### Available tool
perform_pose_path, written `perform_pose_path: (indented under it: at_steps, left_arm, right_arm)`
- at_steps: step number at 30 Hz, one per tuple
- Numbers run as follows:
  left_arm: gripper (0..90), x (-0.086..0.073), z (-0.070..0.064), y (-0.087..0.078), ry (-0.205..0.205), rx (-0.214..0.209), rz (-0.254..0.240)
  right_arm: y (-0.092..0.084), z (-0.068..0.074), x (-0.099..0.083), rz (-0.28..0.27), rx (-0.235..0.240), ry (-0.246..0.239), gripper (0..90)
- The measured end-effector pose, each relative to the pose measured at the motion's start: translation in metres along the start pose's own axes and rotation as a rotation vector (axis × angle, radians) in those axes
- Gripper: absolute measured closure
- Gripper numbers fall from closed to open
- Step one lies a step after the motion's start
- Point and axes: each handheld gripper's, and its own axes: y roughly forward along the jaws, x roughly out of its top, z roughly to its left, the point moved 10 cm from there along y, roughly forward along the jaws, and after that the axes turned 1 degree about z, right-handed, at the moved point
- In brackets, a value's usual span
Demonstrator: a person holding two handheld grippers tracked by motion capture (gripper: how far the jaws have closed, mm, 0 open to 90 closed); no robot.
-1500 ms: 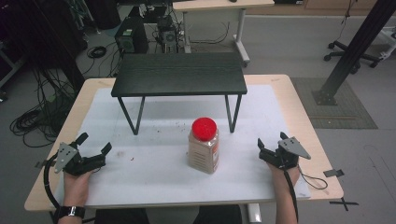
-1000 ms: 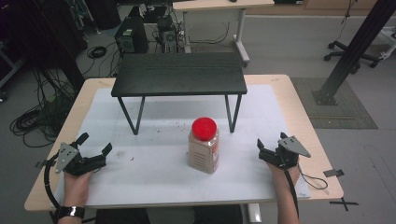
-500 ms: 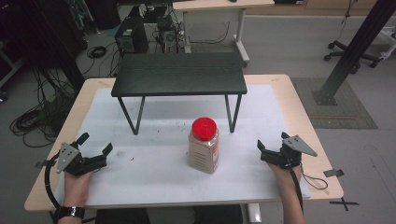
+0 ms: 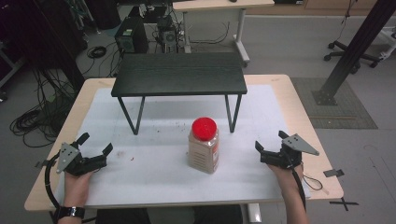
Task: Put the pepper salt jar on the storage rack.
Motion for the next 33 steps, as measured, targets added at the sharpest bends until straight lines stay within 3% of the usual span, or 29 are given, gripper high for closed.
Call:
perform_pose_path:
  at_steps: [11,24,33]
  left_arm:
    - [0.3,0.000,-0.001,0.000,0.002,-0.004,0.000]
    - [0.4,0.000,-0.001,0.000,0.004,-0.006,-0.001]
    - [0.4,0.000,-0.001,0.000,0.006,-0.009,0.000]
  right_arm:
    - [-0.016,0.020,0.028,-0.047,0.104,-0.008,0.4]
    - [-0.027,0.053,0.046,-0.073,0.237,-0.055,1.2]
    - [-0.032,0.071,0.055,-0.087,0.318,-0.061,1.1]
